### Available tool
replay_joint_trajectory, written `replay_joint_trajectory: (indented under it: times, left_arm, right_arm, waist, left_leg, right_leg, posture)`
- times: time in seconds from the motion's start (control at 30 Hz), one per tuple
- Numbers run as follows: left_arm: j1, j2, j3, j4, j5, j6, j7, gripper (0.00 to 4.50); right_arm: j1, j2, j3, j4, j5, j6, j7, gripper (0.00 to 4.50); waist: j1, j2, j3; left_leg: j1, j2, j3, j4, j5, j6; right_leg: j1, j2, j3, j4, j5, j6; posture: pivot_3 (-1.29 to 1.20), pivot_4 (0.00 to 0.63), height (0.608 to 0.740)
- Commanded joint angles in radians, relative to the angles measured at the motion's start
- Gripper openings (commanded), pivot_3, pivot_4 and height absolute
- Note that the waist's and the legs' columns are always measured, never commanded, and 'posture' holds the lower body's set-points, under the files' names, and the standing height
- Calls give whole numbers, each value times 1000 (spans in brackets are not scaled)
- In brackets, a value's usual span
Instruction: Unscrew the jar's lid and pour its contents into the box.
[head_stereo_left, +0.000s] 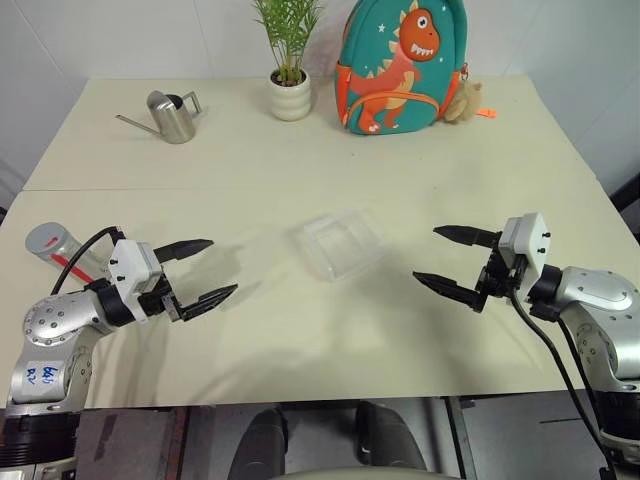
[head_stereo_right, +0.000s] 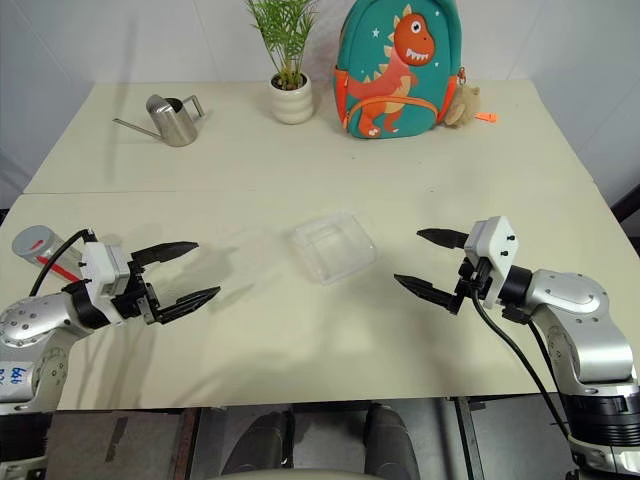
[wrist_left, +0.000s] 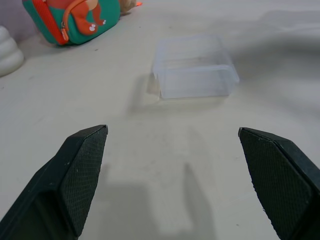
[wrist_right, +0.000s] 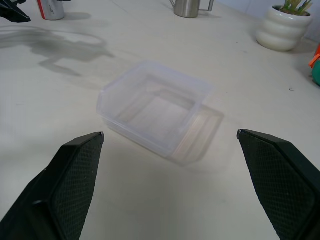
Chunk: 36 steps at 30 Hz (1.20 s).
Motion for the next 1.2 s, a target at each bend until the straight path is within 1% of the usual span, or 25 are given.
replay_joint_trajectory:
  times: [0.03, 0.17, 0.23, 0.37, 0.43, 0.53, 0.63, 0.67, 0.83, 0.97, 1.03, 1.2]
  left_arm:
    - [34, -3, 50, -46, 2, -16, 33, 4457]
    - [130, -42, 108, -93, 14, -30, 113, 4457]
    - [209, -91, 155, -114, 35, -51, 181, 4457]
    - [328, -235, 244, -154, 77, -75, 375, 4457]
    - [376, -318, 265, -185, 98, -78, 472, 4457]
    - [383, -455, 315, -200, 146, -77, 687, 4457]
    - [346, -542, 371, -186, 202, -95, 877, 4457]
    - [328, -557, 378, -174, 214, -106, 916, 4457]
    - [213, -553, 366, -113, 314, -124, 1071, 4457]
    - [115, -532, 371, -34, 322, -115, 1138, 4457]
    - [73, -515, 361, 7, 324, -118, 1144, 4457]
    - [20, -472, 312, 77, 323, -139, 1101, 4457]
  right_arm:
    - [-42, 10, -3, 26, 4, -30, 13, 4500]
    - [-94, 28, 31, 83, -6, -54, 48, 4500]
    - [-143, 52, 62, 118, -15, -66, 63, 4500]
    - [-236, 105, 121, 149, -17, -64, 89, 4500]
    - [-274, 135, 156, 150, -21, -56, 98, 4500]
    - [-342, 182, 211, 173, -60, -32, 69, 4500]
    - [-387, 239, 236, 164, -51, 9, 36, 4500]
    - [-394, 254, 245, 155, -50, 19, 32, 4500]
    - [-409, 301, 282, 117, -57, 60, 10, 4500]
    - [-426, 325, 306, 115, -71, 83, -4, 4500]
    - [-434, 332, 312, 113, -70, 92, -6, 4500]
    - [-439, 353, 316, 91, -64, 113, -20, 4500]
  waist:
    - [0, 0, 0]
    - [-2, 0, 0]
    - [-2, 0, 0]
    - [-1, 0, 0]
    - [0, 0, 0]
    - [2, 0, 0]
    - [7, -2, -1]
    - [9, -2, -1]
    - [21, -2, -1]
    - [22, -3, -2]
    - [22, -3, -2]
    - [22, -3, -2]
  left_leg:
    - [0, 0, 0, 0, 0, 0]
    - [0, 2, 1, 0, -1, 0]
    - [0, 3, 2, 0, -1, 0]
    - [2, 8, 7, 0, -3, 0]
    - [2, 9, 7, 1, -3, -1]
    - [2, 9, 8, 3, -3, -1]
    - [2, 9, 7, 4, -3, -1]
    - [2, 9, 7, 4, -3, -1]
    - [2, 9, 8, 5, -3, -1]
    - [2, 9, 8, 5, -3, -1]
    - [1, 9, 8, 4, -3, -1]
    - [-1, 9, 8, 4, -3, -1]
  right_leg:
    - [0, 0, 0, 0, 0, 0]
    - [0, 2, 1, -1, 1, -1]
    - [0, 4, 1, -1, 1, -1]
    - [-1, 7, 3, -1, 1, -3]
    - [-1, 8, 3, -1, 1, -4]
    - [-1, 8, 3, -1, 2, -4]
    - [-1, 9, 3, 0, 3, -5]
    - [-1, 9, 3, 0, 3, -5]
    - [-1, 9, 3, 0, 5, -6]
    - [-1, 9, 3, -1, 5, -5]
    - [-3, 9, 3, 0, 5, -5]
    - [-5, 9, 3, 0, 5, -5]
  posture:
    - [0, 150, 740]
    - [0, 150, 740]
    - [0, 150, 740]
    - [0, 150, 740]
    - [0, 150, 740]
    - [0, 150, 740]
    - [0, 150, 740]
    - [0, 150, 740]
    - [0, 150, 740]
    - [0, 150, 740]
    - [0, 150, 740]
    - [0, 150, 740]
